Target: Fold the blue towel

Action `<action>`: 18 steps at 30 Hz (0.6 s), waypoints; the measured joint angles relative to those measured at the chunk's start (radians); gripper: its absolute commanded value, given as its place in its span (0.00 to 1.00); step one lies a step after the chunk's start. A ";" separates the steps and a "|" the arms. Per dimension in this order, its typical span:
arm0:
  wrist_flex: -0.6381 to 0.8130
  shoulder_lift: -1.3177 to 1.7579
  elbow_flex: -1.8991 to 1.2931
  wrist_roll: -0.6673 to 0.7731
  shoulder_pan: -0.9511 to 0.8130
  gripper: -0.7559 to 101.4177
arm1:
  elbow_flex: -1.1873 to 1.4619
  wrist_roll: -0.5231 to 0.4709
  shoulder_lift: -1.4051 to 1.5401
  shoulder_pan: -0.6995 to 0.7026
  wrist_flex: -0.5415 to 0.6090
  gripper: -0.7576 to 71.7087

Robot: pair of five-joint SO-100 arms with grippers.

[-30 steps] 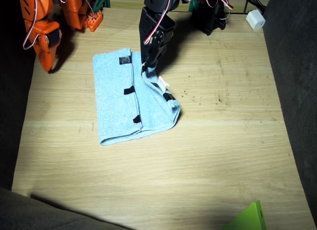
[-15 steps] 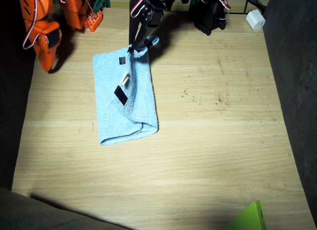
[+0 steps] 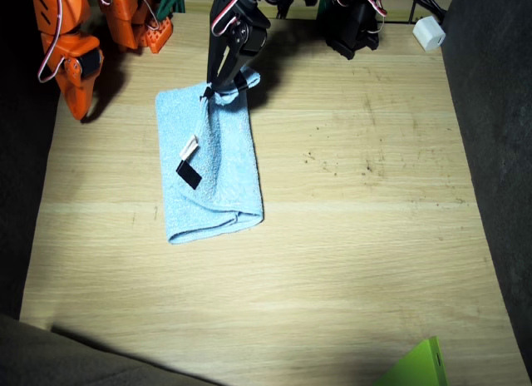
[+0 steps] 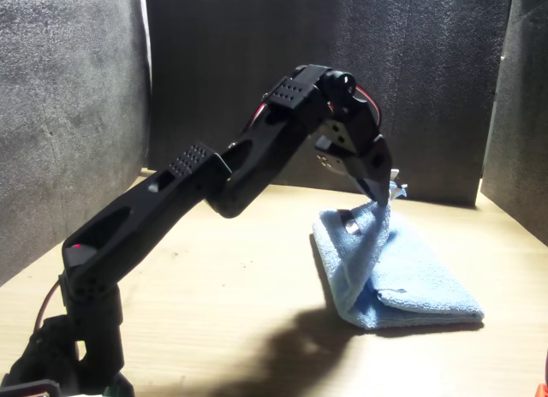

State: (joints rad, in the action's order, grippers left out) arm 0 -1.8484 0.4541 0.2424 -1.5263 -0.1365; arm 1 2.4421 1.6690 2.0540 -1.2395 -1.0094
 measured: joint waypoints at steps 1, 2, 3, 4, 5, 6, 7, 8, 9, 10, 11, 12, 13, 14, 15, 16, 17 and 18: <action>0.011 0.000 0.000 -0.002 0.006 0.00 | 0.000 0.000 0.000 0.000 0.000 0.01; 0.018 0.000 0.000 -0.012 0.014 0.00 | 0.000 0.000 0.000 0.000 0.000 0.01; 0.031 0.000 0.000 -0.017 0.020 0.00 | 0.000 0.000 0.000 0.000 0.000 0.01; 0.035 0.000 0.000 -0.018 0.029 0.00 | 0.000 0.000 0.000 0.000 0.000 0.01; 0.037 0.000 0.000 -0.018 0.035 0.00 | 0.000 0.000 0.000 0.000 0.000 0.01; 0.040 -0.011 0.002 -0.018 0.044 0.00 | 0.000 0.000 0.000 -0.002 0.000 0.01; 0.040 -0.026 0.005 -0.018 0.051 0.00 | 0.000 0.000 0.000 -0.002 0.000 0.01; 0.043 -0.043 0.005 -0.018 0.057 0.01 | 0.000 0.000 0.000 -0.002 0.000 0.01; 0.043 -0.063 0.005 -0.018 0.058 0.05 | 0.000 0.000 0.000 -0.002 0.000 0.01; 0.052 -0.071 0.005 -0.018 0.058 0.12 | 0.000 0.000 0.000 -0.002 0.000 0.01; 0.055 -0.081 0.005 -0.020 0.061 0.16 | 0.000 0.000 0.000 -0.002 0.000 0.01; 0.060 -0.084 0.005 -0.020 0.063 0.18 | 0.000 0.000 0.000 -0.002 0.000 0.01; 0.069 -0.095 0.006 -0.018 0.069 0.20 | 0.000 0.000 0.000 -0.002 0.000 0.01; 0.074 -0.100 0.006 -0.018 0.072 0.22 | 0.000 0.000 0.000 -0.002 0.000 0.01; 0.074 -0.103 0.005 -0.015 0.078 0.23 | 0.000 0.000 0.000 -0.002 0.000 0.01; 0.075 -0.103 0.003 -0.015 0.084 0.24 | 0.000 0.000 0.000 -0.002 0.000 0.01; 0.075 -0.104 0.003 -0.015 0.089 0.26 | 0.000 0.000 0.000 -0.002 0.000 0.01; 0.077 -0.103 0.005 -0.015 0.091 0.27 | 0.000 0.000 0.000 -0.002 0.000 0.01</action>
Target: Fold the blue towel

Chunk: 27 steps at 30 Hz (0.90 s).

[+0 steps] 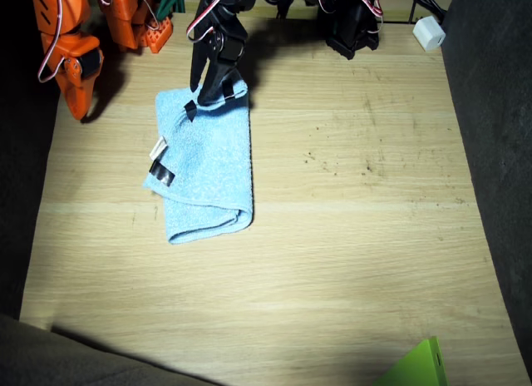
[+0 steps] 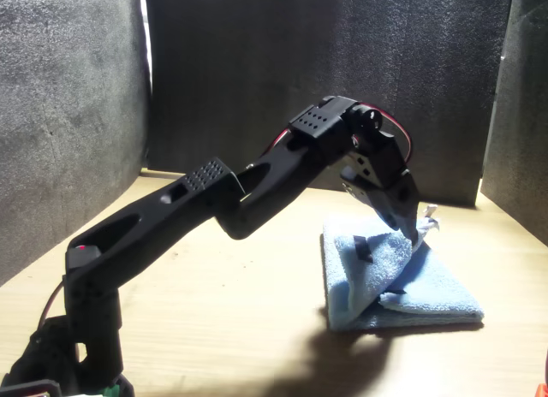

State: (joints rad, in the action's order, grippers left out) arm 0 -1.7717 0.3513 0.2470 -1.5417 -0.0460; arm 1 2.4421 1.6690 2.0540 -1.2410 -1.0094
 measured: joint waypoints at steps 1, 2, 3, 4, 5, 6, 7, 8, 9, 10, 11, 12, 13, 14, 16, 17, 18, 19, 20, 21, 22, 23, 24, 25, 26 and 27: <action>0.000 0.002 -0.005 0.006 0.000 0.27 | 0.000 0.000 0.000 0.000 0.000 0.01; 0.000 0.000 -0.008 0.008 -0.005 0.28 | 0.000 0.000 0.000 0.000 0.000 0.01; -0.002 -0.002 -0.009 0.009 -0.008 0.28 | 0.000 0.000 0.000 0.000 0.000 0.01; -0.005 -0.002 -0.009 0.009 -0.009 0.28 | 0.000 0.000 0.000 0.000 0.000 0.01; -0.006 -0.002 -0.009 0.008 -0.008 0.28 | 0.000 0.000 0.000 0.000 0.000 0.01; -0.006 0.000 -0.009 0.008 -0.006 0.28 | 0.000 0.000 0.000 0.000 0.000 0.01; -0.006 0.002 -0.009 0.008 -0.005 0.28 | 0.000 0.000 0.000 0.002 0.000 0.01; -0.006 0.002 -0.015 0.008 -0.005 0.28 | 0.000 0.000 0.000 0.002 0.000 0.01; -0.006 0.002 -0.025 0.008 -0.003 0.29 | 0.000 0.000 0.000 0.002 0.000 0.01; -0.006 0.002 -0.026 0.008 -0.003 0.29 | 0.000 0.000 0.000 0.002 0.000 0.01; -0.008 0.002 -0.028 0.008 -0.002 0.29 | 0.000 0.000 0.000 0.002 0.000 0.01; -0.015 0.003 -0.035 0.008 -0.002 0.29 | 0.000 0.000 0.000 0.002 0.000 0.01; -0.020 0.003 -0.038 0.008 -0.005 0.29 | 0.000 0.000 0.000 0.002 0.000 0.01; -0.032 0.003 -0.038 0.012 -0.009 0.30 | 0.000 0.000 0.000 0.002 0.000 0.01; -0.061 -0.006 -0.038 0.015 -0.023 0.32 | 0.000 0.000 0.000 0.002 0.000 0.01; -0.077 -0.018 -0.032 0.017 -0.032 0.33 | 0.000 0.000 0.000 0.002 0.000 0.01; -0.092 -0.032 -0.020 0.021 -0.038 0.33 | 0.000 0.000 0.000 0.002 0.000 0.01; -0.112 -0.051 -0.011 0.029 -0.040 0.33 | 0.000 0.000 0.000 0.002 0.000 0.01; -0.129 -0.066 -0.009 0.034 -0.040 0.34 | 0.000 0.000 0.000 0.000 0.000 0.01; -0.144 -0.081 0.003 0.034 -0.035 0.34 | 0.000 0.000 0.000 0.000 0.000 0.01; -0.163 -0.103 0.018 0.034 -0.031 0.34 | 0.000 0.000 0.000 0.000 0.000 0.01; -0.169 -0.118 0.035 0.034 -0.029 0.35 | 0.000 0.000 0.000 0.000 0.000 0.01; -0.173 -0.132 0.051 0.034 -0.025 0.35 | 0.000 0.000 0.000 0.000 0.000 0.01; -0.186 -0.140 0.064 0.041 -0.021 0.36 | 0.000 0.000 0.000 0.000 0.000 0.01; -0.190 -0.140 0.071 0.058 -0.017 0.36 | 0.000 0.000 0.000 0.000 0.000 0.01; -0.193 -0.138 0.075 0.071 -0.012 0.37 | 0.000 0.000 0.000 0.000 0.000 0.01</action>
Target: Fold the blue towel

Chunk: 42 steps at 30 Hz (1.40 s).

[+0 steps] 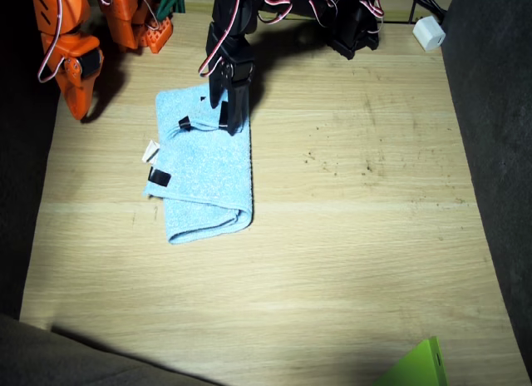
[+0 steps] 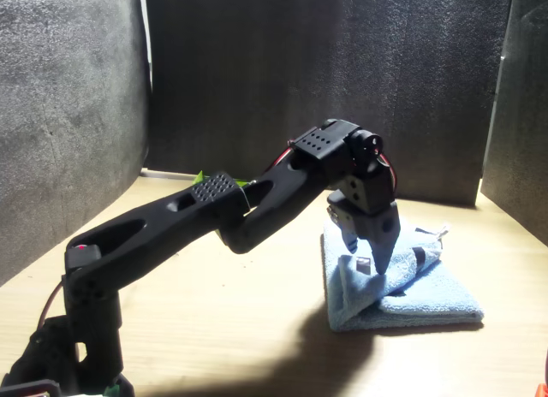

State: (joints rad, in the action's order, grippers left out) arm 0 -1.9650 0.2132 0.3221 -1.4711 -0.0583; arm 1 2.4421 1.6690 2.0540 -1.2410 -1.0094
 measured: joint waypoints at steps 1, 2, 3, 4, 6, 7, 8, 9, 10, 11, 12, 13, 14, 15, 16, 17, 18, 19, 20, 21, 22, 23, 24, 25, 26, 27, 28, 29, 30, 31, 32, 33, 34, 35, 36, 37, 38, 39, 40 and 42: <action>-0.014 0.000 0.020 0.012 0.006 0.38 | 0.000 0.000 0.000 0.000 0.000 0.01; -0.037 -0.003 0.049 0.032 0.011 0.38 | 0.000 0.000 0.000 0.000 0.000 0.01; -0.055 -0.011 0.072 0.048 0.015 0.38 | 0.000 0.000 -0.003 0.000 0.000 0.01; -0.063 -0.011 0.075 0.067 0.012 0.39 | 0.000 0.000 -0.003 0.000 0.000 0.01; -0.071 -0.011 0.075 0.087 -0.003 0.40 | 0.000 0.000 -0.003 0.000 0.000 0.01; -0.072 -0.011 0.075 0.106 -0.017 0.40 | 0.000 0.000 -0.003 0.002 0.000 0.01; -0.074 -0.006 0.075 0.121 -0.029 0.40 | 0.000 0.000 -0.003 0.002 0.000 0.01; -0.074 -0.003 0.075 0.133 -0.041 0.40 | 0.000 0.000 -0.003 0.002 0.000 0.01; -0.074 -0.003 0.075 0.153 -0.051 0.41 | 0.000 0.000 -0.003 0.002 0.000 0.01; -0.074 -0.003 0.075 0.175 -0.054 0.41 | 0.000 0.000 -0.003 0.002 0.000 0.01; -0.074 -0.003 0.075 0.189 -0.055 0.41 | 0.000 0.000 -0.003 0.002 0.000 0.01; -0.074 -0.005 0.075 0.206 -0.054 0.40 | 0.000 0.000 -0.003 0.002 0.000 0.01; -0.074 -0.003 0.075 0.224 -0.055 0.39 | 0.000 0.000 -0.003 0.002 0.000 0.01; -0.074 -0.003 0.077 0.241 -0.060 0.38 | 0.000 0.000 -0.003 0.002 0.000 0.01; -0.074 -0.003 0.077 0.265 -0.069 0.37 | 0.000 0.000 -0.003 0.002 0.000 0.01; -0.074 -0.003 0.077 0.291 -0.075 0.37 | 0.000 0.000 -0.003 0.002 0.000 0.01; -0.074 -0.003 0.077 0.301 -0.075 0.37 | 0.000 0.000 -0.003 0.002 0.000 0.01; -0.074 -0.003 0.077 0.310 -0.074 0.36 | 0.000 0.000 -0.003 0.002 0.000 0.01; -0.074 -0.003 0.077 0.325 -0.067 0.34 | 0.000 0.000 -0.003 0.002 0.000 0.01; -0.074 -0.006 0.077 0.342 -0.063 0.33 | 0.000 0.000 -0.003 0.002 0.000 0.01; -0.074 -0.008 0.077 0.353 -0.063 0.32 | 0.000 0.000 -0.003 0.002 0.000 0.01; -0.074 -0.008 0.077 0.360 -0.063 0.30 | 0.000 0.000 -0.003 0.002 0.000 0.01; -0.074 -0.008 0.077 0.365 -0.063 0.30 | 0.000 0.000 -0.003 0.002 0.000 0.01; -0.074 -0.011 0.077 0.371 -0.058 0.29 | 0.000 0.000 -0.003 0.002 0.000 0.01; -0.074 -0.015 0.077 0.387 -0.051 0.29 | 0.000 0.000 -0.003 0.002 0.000 0.01; -0.074 -0.018 0.077 0.396 -0.043 0.28 | 0.000 0.000 -0.003 0.005 0.000 0.01; -0.074 -0.018 0.077 0.405 -0.032 0.28 | 0.000 0.000 -0.003 0.009 0.000 0.01; -0.074 -0.017 0.077 0.413 -0.023 0.28 | 0.000 0.000 -0.003 0.014 0.000 0.01; -0.083 -0.015 0.077 0.420 -0.015 0.28 | 0.000 0.000 -0.003 0.017 0.000 0.01; -0.084 -0.015 0.077 0.431 -0.011 0.28 | 0.000 0.000 -0.003 0.017 0.000 0.01; -0.084 -0.028 0.077 0.440 -0.009 0.28 | 0.000 0.000 -0.003 0.015 0.000 0.01; -0.084 -0.035 0.077 0.454 -0.009 0.27 | 0.000 0.000 -0.003 0.014 0.000 0.01; -0.086 -0.048 0.077 0.462 -0.011 0.27 | 0.000 0.000 -0.003 0.012 0.000 0.01; -0.086 -0.052 0.077 0.466 -0.012 0.26 | 0.000 0.000 -0.003 0.012 0.000 0.01; -0.086 -0.052 0.077 0.477 -0.014 0.26 | 0.000 0.000 -0.003 0.014 0.000 0.01; -0.086 -0.060 0.077 0.482 -0.015 0.26 | 0.000 0.000 -0.003 0.015 0.000 0.01; -0.086 -0.064 0.077 0.485 -0.021 0.27 | 0.000 0.000 -0.003 0.015 0.000 0.01; -0.086 -0.067 0.077 0.486 -0.031 0.27 | 0.000 0.000 -0.003 0.015 0.000 0.01; -0.086 -0.069 0.077 0.497 -0.041 0.28 | 0.000 0.000 -0.003 0.014 0.000 0.01; -0.086 -0.067 0.077 0.503 -0.061 0.29 | 0.000 0.000 -0.012 0.014 0.000 0.01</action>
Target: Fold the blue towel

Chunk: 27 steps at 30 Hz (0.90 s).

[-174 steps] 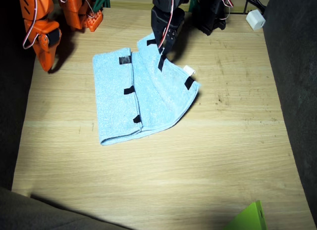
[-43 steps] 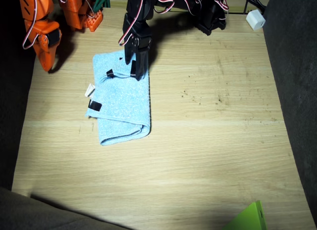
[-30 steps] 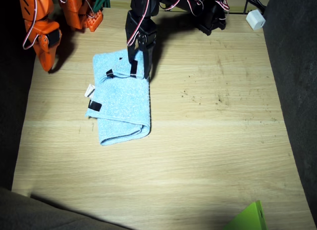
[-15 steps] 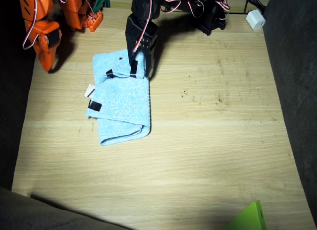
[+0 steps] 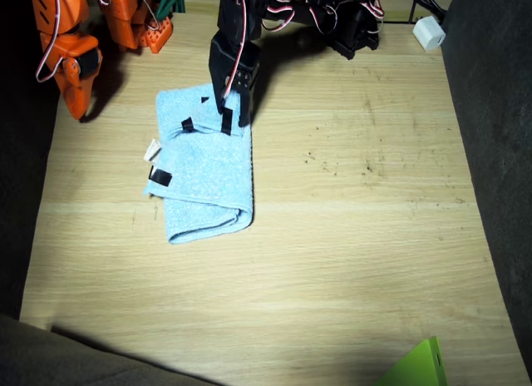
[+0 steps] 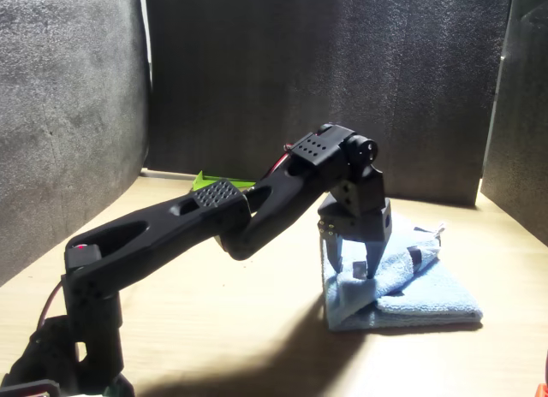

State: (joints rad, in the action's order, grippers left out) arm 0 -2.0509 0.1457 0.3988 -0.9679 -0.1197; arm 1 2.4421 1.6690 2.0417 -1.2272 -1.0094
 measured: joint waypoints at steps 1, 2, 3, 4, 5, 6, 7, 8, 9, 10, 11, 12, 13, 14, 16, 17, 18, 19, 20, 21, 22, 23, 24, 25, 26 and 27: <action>0.000 0.000 0.000 0.000 -0.012 0.29 | -0.005 0.000 -0.002 0.000 0.000 0.01; 0.000 0.000 0.000 -0.002 -0.025 0.29 | -0.011 0.000 -0.009 0.002 0.000 0.01; 0.000 0.000 0.000 -0.003 -0.034 0.29 | -0.012 0.000 -0.018 0.002 0.000 0.01; 0.000 0.000 0.000 -0.003 -0.038 0.29 | -0.012 0.000 -0.029 0.002 0.000 0.01; 0.000 0.000 0.000 -0.003 -0.041 0.30 | -0.020 0.000 -0.035 0.000 0.000 0.01; 0.000 0.000 0.000 -0.003 -0.043 0.30 | -0.026 0.008 -0.044 0.000 0.000 0.01; 0.000 0.000 0.000 -0.003 -0.043 0.30 | -0.031 0.012 -0.049 0.000 0.000 0.01; 0.000 0.000 0.000 -0.003 -0.043 0.30 | -0.031 0.014 -0.051 0.000 0.000 0.01; 0.000 0.000 0.000 -0.003 -0.043 0.29 | -0.032 0.014 -0.049 0.000 0.000 0.01; 0.000 0.000 0.000 -0.003 -0.044 0.28 | -0.032 0.014 -0.051 0.000 0.000 0.01; 0.000 0.000 0.000 -0.003 -0.044 0.25 | -0.032 0.014 -0.052 0.000 0.000 0.01; 0.000 0.000 0.000 -0.003 -0.043 0.22 | -0.034 0.014 -0.052 0.000 0.000 0.01; 0.002 0.000 0.000 -0.003 -0.040 0.14 | -0.034 0.014 -0.052 0.000 0.000 0.01; 0.005 0.000 0.000 -0.006 -0.035 0.00 | -0.034 0.014 -0.052 0.000 0.000 0.01; 0.017 0.000 0.000 -0.021 -0.025 0.00 | -0.034 0.014 -0.052 0.000 0.000 0.01; 0.020 0.000 0.000 -0.029 -0.020 0.00 | -0.034 0.014 -0.052 0.000 0.000 0.01; 0.020 0.000 0.000 -0.038 -0.014 0.00 | -0.034 0.014 -0.052 0.000 0.000 0.01; 0.021 0.000 0.000 -0.048 -0.006 0.00 | -0.034 0.014 -0.052 0.000 0.000 0.01; 0.021 0.000 0.000 -0.057 -0.002 0.00 | -0.034 0.014 -0.052 0.000 0.000 0.01; 0.023 0.000 0.000 -0.063 0.008 0.00 | -0.034 0.014 -0.052 0.000 0.000 0.01; 0.023 0.000 0.000 -0.067 0.014 0.00 | -0.034 0.014 -0.052 0.000 0.000 0.01; 0.023 0.000 0.000 -0.078 0.020 0.00 | -0.034 0.014 -0.052 0.000 0.000 0.01; 0.023 0.000 0.000 -0.092 0.028 0.00 | -0.034 0.014 -0.052 0.000 0.000 0.01; 0.023 0.000 0.000 -0.106 0.031 0.00 | -0.034 0.014 -0.052 0.000 0.000 0.01; 0.017 0.000 0.000 -0.130 0.041 0.00 | -0.034 0.014 -0.052 0.000 0.000 0.01; 0.014 0.000 0.000 -0.150 0.052 0.00 | -0.034 0.014 -0.052 0.000 0.000 0.01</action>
State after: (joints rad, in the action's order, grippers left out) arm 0 -2.0371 0.1457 0.3988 -1.1183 -0.0675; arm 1 2.4083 1.6828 1.9896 -1.2272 -1.0094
